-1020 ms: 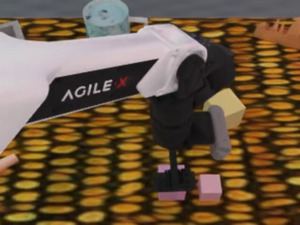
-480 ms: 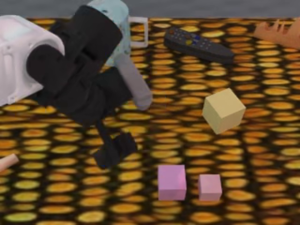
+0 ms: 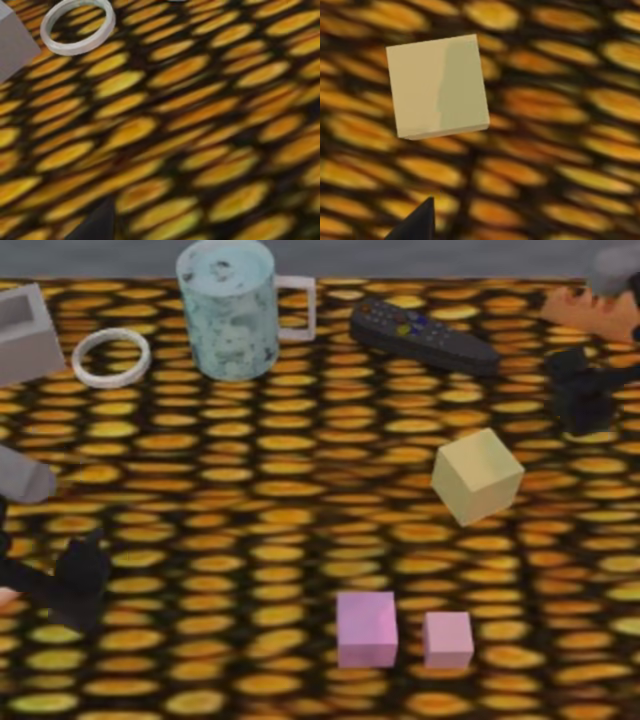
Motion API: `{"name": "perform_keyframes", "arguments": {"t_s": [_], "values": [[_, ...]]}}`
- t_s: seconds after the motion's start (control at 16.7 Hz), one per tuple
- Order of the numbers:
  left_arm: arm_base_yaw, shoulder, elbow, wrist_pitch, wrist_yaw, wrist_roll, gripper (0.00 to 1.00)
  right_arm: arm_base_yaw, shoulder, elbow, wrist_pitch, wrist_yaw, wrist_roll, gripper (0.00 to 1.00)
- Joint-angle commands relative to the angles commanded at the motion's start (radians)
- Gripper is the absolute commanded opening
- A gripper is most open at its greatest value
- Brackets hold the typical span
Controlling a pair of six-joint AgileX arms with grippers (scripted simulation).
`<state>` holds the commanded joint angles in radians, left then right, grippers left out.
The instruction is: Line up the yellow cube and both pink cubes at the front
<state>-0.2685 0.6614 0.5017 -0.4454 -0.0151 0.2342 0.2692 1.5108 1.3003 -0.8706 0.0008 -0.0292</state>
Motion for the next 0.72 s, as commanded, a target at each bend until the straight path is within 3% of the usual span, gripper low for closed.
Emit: {"name": "perform_keyframes", "arguments": {"t_s": [0.42, 0.72], "values": [[0.225, -0.500, -0.402, 0.328, 0.008, -0.175, 1.00, 0.101, 0.576, 0.514, -0.335, 0.000, -0.012, 1.00], [0.287, -0.657, -0.499, 0.442, 0.015, -0.233, 1.00, 0.133, 0.745, 0.686, -0.428, 0.003, -0.016, 1.00]]}}
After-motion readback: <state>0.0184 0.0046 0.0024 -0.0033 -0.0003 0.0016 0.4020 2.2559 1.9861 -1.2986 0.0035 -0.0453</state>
